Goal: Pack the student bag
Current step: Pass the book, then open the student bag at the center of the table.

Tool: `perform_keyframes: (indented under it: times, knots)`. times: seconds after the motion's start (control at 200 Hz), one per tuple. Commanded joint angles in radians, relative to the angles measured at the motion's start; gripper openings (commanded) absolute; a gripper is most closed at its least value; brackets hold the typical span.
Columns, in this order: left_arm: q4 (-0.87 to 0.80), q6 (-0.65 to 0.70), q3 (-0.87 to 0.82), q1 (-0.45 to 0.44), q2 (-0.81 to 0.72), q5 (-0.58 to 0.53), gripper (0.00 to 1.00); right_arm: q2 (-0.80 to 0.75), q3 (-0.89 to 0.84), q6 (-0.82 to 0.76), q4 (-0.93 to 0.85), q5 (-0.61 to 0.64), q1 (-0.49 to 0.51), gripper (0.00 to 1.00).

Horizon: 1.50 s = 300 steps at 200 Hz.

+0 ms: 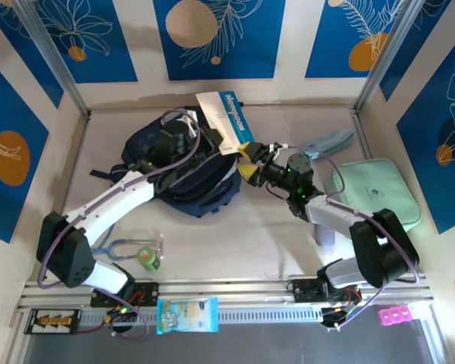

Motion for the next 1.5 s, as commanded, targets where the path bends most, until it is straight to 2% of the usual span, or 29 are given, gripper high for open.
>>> perform_keyframes:
  times: [0.0, 0.32, 0.555, 0.76, 0.91, 0.96, 1.04, 1.13, 1.26, 1.365, 1.455, 1.495]
  knots:
    - [0.103, -0.063, -0.022, 0.004, -0.044, -0.050, 0.00, 0.033, 0.022, 0.075, 0.189, 0.081, 0.012, 0.74]
    - [0.145, -0.109, -0.036, 0.004, -0.035, -0.052, 0.00, 0.127, 0.091, 0.120, 0.289, 0.168, 0.052, 0.56]
    - [0.124, -0.111, -0.034, 0.004, -0.037, -0.054, 0.00, 0.179, 0.108, 0.151, 0.372, 0.191, 0.058, 0.32]
    - [0.062, -0.106, -0.020, 0.011, -0.023, -0.036, 0.03, 0.165, 0.108, 0.144, 0.336, 0.198, 0.055, 0.23]
    - [0.040, -0.102, -0.029, 0.017, -0.018, -0.019, 0.06, 0.142, 0.114, 0.116, 0.301, 0.189, 0.044, 0.10]
    - [0.017, -0.090, -0.036, 0.024, -0.023, -0.016, 0.12, 0.123, 0.110, 0.099, 0.270, 0.182, 0.036, 0.07]
    - [-0.070, -0.034, -0.035, 0.046, -0.033, -0.011, 0.33, 0.066, 0.101, 0.045, 0.163, 0.170, 0.020, 0.01]
    - [-0.221, 0.078, -0.026, 0.073, -0.043, -0.048, 0.52, -0.035, 0.111, -0.053, -0.090, 0.172, 0.005, 0.00]
    - [-0.353, 0.317, -0.013, 0.125, -0.045, -0.043, 0.72, -0.184, 0.157, -0.257, -0.467, 0.229, -0.015, 0.00]
    - [-0.458, 0.553, 0.024, 0.134, -0.034, -0.052, 0.90, -0.276, 0.184, -0.393, -0.680, 0.276, -0.037, 0.00]
    - [-0.549, 0.742, 0.072, 0.133, 0.001, -0.048, 1.00, -0.338, 0.189, -0.463, -0.794, 0.296, -0.063, 0.00]
    - [-0.577, 0.811, 0.085, 0.132, 0.020, -0.039, 1.00, -0.359, 0.191, -0.487, -0.835, 0.301, -0.073, 0.00]
